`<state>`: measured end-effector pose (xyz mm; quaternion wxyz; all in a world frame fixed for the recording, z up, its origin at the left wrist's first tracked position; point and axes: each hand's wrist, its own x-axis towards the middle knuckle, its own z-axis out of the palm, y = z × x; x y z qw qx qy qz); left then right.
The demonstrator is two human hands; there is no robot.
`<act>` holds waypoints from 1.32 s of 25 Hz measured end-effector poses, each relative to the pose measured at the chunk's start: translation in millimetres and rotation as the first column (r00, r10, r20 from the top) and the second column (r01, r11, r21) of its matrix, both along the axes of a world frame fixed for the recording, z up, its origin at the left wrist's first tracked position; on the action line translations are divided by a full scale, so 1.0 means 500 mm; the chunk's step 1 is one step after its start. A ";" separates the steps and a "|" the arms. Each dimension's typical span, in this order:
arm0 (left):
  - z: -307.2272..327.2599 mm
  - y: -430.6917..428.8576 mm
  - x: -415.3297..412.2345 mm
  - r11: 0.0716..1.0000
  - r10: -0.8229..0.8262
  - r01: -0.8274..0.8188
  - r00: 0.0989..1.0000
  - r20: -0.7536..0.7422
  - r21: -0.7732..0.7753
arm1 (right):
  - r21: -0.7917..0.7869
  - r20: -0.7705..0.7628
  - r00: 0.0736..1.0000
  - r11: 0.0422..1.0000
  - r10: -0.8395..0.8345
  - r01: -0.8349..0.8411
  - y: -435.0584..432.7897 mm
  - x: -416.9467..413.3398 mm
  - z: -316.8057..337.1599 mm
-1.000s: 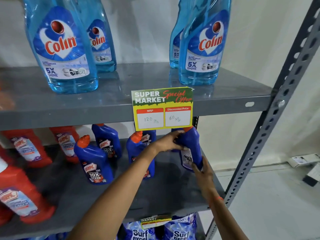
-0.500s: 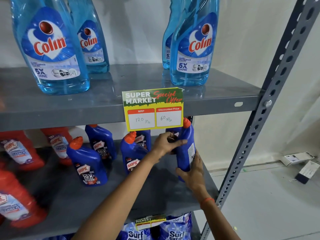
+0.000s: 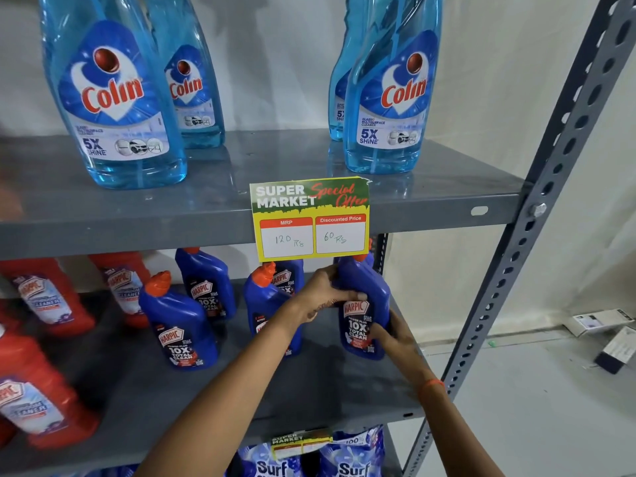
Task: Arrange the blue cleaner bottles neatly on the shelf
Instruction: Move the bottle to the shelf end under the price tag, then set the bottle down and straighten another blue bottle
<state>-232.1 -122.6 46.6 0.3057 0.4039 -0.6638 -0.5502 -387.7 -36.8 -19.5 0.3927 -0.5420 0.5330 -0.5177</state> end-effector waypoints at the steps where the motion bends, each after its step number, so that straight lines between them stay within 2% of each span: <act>1: -0.004 0.004 -0.008 0.996 0.063 -0.060 0.997 0.052 -0.070 | 0.003 -0.013 1.000 1.000 -0.010 0.010 -0.012 -0.005 -0.001; 3: -0.020 0.006 -0.023 0.973 0.174 -0.156 0.980 0.100 -0.172 | 0.024 -0.011 0.999 0.999 -0.048 0.048 -0.034 -0.007 -0.004; 7: -0.044 0.015 -0.039 0.902 0.370 -0.347 0.928 0.046 -0.257 | 0.053 -0.012 0.998 0.996 -0.069 0.070 -0.067 -0.007 -0.002; 9: -0.065 0.025 -0.042 0.882 0.395 -0.374 0.918 0.017 -0.286 | 0.073 -0.022 0.998 0.995 -0.066 0.067 -0.077 -0.012 -0.004; 14: -0.113 0.040 -0.035 0.879 0.371 -0.379 0.925 -0.082 -0.291 | 0.080 -0.019 0.996 0.993 -0.087 0.088 -0.076 -0.011 -0.021; 18: -0.138 0.051 -0.018 0.952 0.253 -0.240 0.967 0.045 -0.192 | 0.063 0.027 0.990 0.988 -0.139 0.138 -0.073 -0.005 -0.030; 24: -0.165 0.068 -0.008 0.960 0.258 -0.242 0.960 0.110 -0.139 | 0.104 -0.036 0.978 0.973 -0.205 0.208 -0.057 -0.007 -0.031; 29: -0.166 0.126 -0.030 0.970 0.234 -0.223 0.965 0.118 -0.098 | 0.117 -0.013 0.930 0.923 -0.367 0.366 0.021 0.007 -0.072; 33: -0.194 0.184 -0.035 0.954 0.255 -0.235 0.963 0.092 -0.184 | 0.123 0.033 0.868 0.864 -0.496 0.488 0.068 0.018 -0.091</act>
